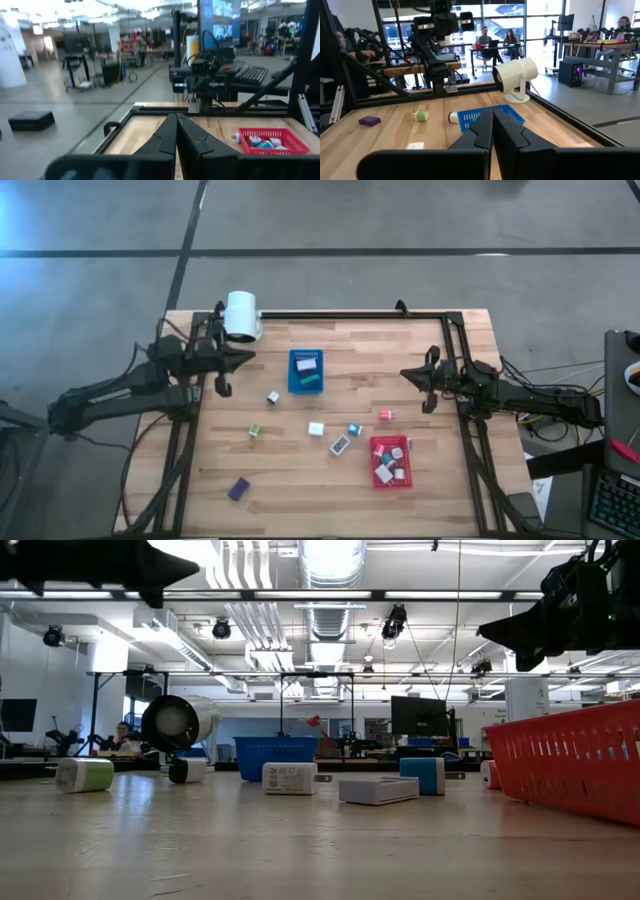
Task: Pick & Place Office items
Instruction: Put the blue charger adapter into the red bin
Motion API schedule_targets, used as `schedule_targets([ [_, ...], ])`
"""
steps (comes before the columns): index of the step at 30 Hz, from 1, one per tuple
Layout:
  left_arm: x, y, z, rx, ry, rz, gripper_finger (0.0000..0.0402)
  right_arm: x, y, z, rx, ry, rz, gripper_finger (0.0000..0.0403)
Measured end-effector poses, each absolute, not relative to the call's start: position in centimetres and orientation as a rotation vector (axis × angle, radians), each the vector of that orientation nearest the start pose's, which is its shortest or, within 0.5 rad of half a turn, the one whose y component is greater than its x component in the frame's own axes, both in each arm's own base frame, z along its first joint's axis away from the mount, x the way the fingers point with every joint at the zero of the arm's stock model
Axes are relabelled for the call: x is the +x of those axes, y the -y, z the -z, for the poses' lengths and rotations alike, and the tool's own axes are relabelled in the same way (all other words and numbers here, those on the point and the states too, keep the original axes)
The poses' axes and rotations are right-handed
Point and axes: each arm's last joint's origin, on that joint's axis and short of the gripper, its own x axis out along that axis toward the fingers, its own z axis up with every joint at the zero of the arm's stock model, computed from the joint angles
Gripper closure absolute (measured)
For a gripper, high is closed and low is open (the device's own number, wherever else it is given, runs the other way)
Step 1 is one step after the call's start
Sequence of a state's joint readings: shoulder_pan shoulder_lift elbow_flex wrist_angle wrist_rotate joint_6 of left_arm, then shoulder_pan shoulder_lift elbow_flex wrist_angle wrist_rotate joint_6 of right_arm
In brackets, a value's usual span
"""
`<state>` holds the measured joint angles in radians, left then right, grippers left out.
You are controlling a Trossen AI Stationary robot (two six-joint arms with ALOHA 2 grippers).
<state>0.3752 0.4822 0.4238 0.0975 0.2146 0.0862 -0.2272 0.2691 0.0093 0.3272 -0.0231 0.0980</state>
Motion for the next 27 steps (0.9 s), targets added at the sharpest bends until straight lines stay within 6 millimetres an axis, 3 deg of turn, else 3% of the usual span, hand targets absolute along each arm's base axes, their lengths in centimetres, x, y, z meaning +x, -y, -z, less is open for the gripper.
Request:
schedule_targets([
  [5,11.0,-3.7,-24.9,0.082,0.090,-0.164,0.0397,11.2,2.5,-17.5,0.089,0.074,0.201,0.0394],
  [12,9.9,-3.2,-23.8,0.059,0.136,-0.163,0.0399,11.2,2.5,-17.5,0.089,0.074,0.201,0.0394],
  [27,10.2,-3.5,-19.1,0.142,0.023,-0.204,0.0399,11.2,2.5,-17.5,0.085,0.073,0.201,0.0394],
])
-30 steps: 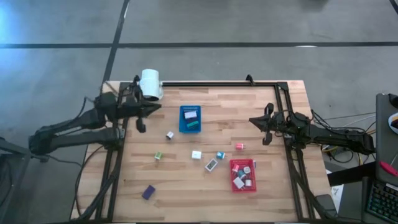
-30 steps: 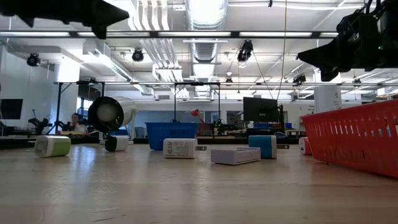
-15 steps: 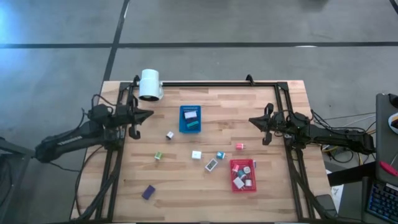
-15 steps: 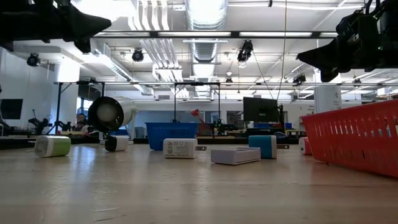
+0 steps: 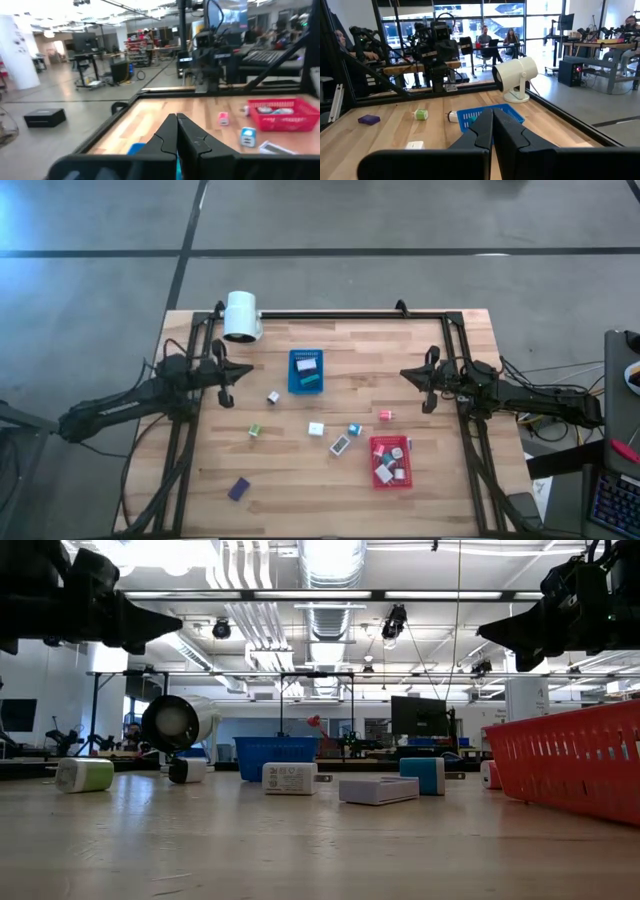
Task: Pick & Place Office items
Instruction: Put the blue charger adapter into the red bin
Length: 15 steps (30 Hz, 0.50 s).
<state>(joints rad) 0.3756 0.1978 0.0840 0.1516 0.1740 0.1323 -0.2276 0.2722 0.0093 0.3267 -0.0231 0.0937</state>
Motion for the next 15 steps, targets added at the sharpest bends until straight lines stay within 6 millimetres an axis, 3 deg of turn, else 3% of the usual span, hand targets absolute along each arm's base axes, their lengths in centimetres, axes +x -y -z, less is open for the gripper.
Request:
schedule_targets([
  [15,10.3,-3.6,-17.2,0.215,-0.017,-0.224,0.0395,11.3,2.6,-17.2,0.089,0.046,0.203,0.0394],
])
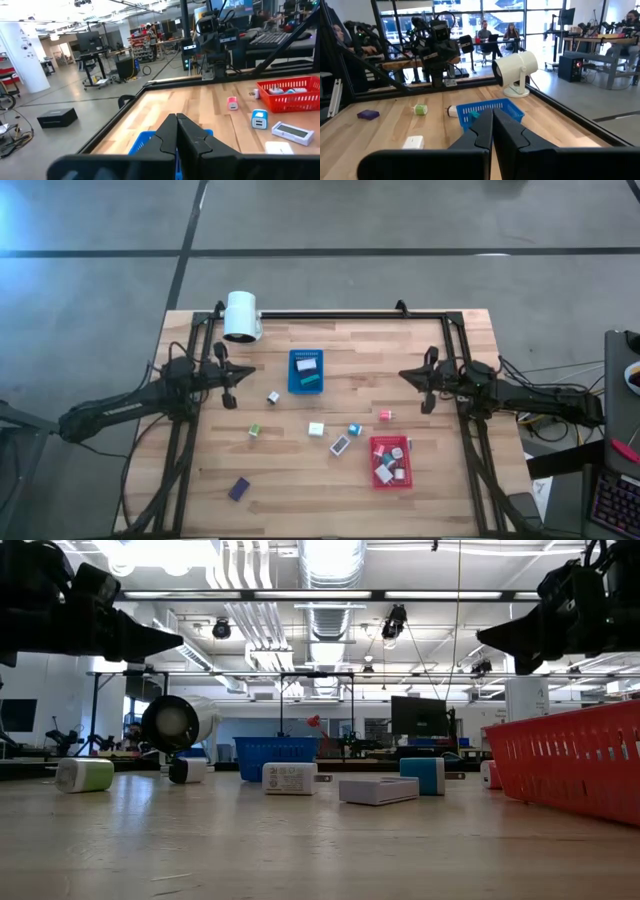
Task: Pick & Place Office items
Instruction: Put the blue charger adapter into the red bin
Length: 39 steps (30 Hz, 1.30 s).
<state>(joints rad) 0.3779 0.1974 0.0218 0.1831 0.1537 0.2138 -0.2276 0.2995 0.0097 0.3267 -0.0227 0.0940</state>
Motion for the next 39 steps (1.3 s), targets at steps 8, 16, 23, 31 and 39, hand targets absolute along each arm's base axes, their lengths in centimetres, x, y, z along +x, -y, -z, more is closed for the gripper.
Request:
schedule_targets([
  [8,10.33,-3.66,-16.83,0.216,-0.016,-0.227,0.0398,11.49,2.59,-17.11,0.091,0.032,0.204,0.0394],
  [16,10.34,-3.66,-16.78,0.214,-0.021,-0.226,0.0390,11.50,2.61,-17.19,0.090,0.042,0.210,0.0394],
  [23,10.34,-3.66,-16.71,0.211,-0.027,-0.225,0.0395,11.50,2.62,-17.20,0.094,0.042,0.211,0.0394],
  [31,10.34,-3.65,-16.96,0.215,-0.002,-0.225,0.0391,11.50,2.61,-17.25,0.088,0.047,0.211,0.0394],
  [39,10.34,-3.65,-16.96,0.215,-0.002,-0.225,0.0395,11.49,2.79,-17.97,0.148,0.084,0.267,0.0394],
])
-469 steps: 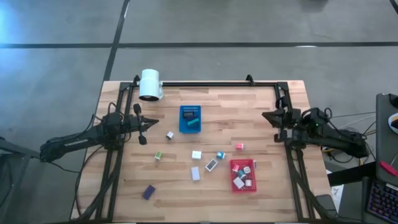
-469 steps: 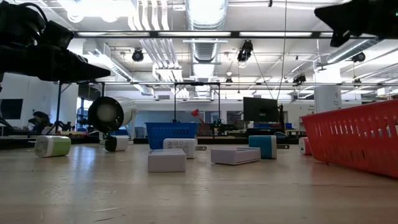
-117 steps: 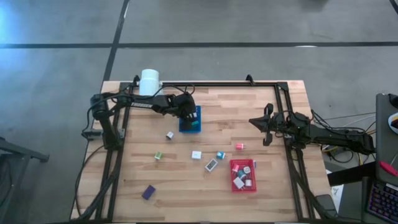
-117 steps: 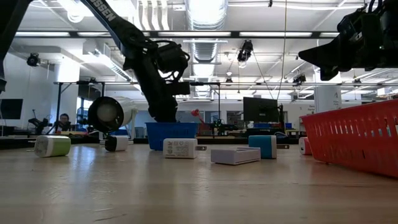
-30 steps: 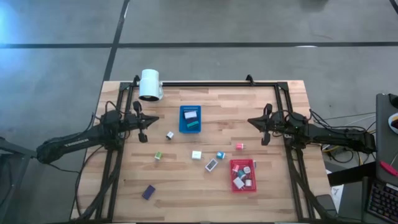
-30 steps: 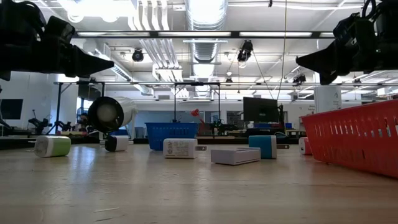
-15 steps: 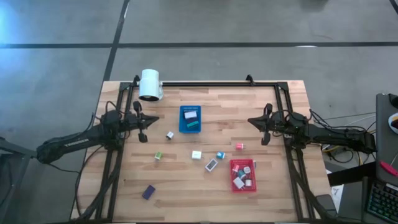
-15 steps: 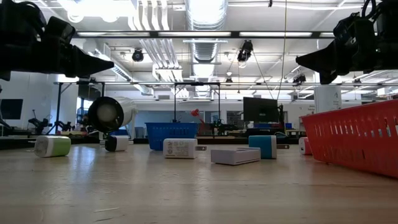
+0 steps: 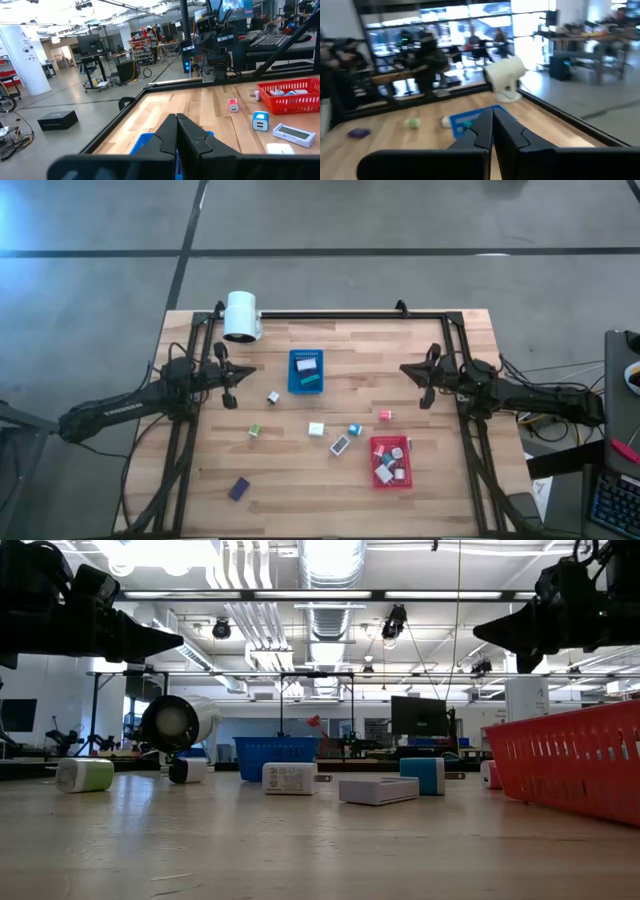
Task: Pick & Place Office items
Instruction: Put the blue charger adapter into the red bin
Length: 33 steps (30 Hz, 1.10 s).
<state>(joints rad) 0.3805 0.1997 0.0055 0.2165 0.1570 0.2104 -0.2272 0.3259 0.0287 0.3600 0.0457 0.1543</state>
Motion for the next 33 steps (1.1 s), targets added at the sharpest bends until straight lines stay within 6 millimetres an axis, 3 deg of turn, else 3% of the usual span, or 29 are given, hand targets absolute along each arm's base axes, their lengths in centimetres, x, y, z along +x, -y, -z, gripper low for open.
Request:
schedule_targets([
  [4,10.3,-3.6,-17.0,0.211,-0.002,-0.225,0.0391,11.9,3.0,-19.0,0.155,0.020,0.314,0.0394],
  [12,10.3,-3.6,-17.0,0.216,-0.003,-0.225,0.0393,14.5,3.1,-23.4,0.142,-0.203,0.284,0.0394],
  [17,10.3,-3.7,-16.9,0.216,-0.011,-0.225,0.0392,17.0,2.7,-25.7,0.127,-0.369,0.241,0.0394],
  [27,10.3,-3.7,-16.7,0.222,-0.034,-0.225,0.0392,22.7,1.8,-28.1,0.075,-0.649,0.166,0.0392],
  [33,10.3,-3.7,-16.7,0.222,-0.033,-0.225,0.0392,26.3,0.8,-28.5,0.158,-0.825,0.093,0.0343],
])
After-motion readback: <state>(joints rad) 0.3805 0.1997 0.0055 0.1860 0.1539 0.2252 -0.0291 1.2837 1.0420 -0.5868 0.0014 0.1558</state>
